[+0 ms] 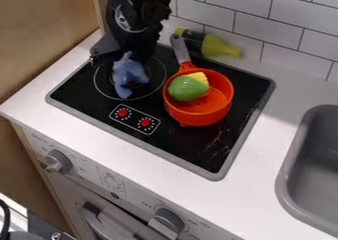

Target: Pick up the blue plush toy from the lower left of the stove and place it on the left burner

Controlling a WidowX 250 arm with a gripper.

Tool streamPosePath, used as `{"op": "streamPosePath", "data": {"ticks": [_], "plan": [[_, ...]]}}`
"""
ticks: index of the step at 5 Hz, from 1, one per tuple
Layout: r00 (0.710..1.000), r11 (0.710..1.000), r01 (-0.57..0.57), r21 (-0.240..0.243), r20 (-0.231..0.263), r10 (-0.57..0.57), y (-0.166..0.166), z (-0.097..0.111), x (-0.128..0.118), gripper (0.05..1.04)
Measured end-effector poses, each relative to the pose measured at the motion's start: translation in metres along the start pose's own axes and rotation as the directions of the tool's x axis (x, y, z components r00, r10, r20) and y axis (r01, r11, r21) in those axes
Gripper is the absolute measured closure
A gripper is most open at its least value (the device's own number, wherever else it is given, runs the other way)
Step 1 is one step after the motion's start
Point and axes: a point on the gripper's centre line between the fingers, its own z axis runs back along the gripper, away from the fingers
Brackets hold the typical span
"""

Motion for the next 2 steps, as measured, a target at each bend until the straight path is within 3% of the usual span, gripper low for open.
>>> {"op": "streamPosePath", "data": {"ticks": [2], "plan": [[0.997, 0.995, 0.028, 0.101, -0.079, -0.02, 0.011, 0.038, 0.012, 0.085]]}}
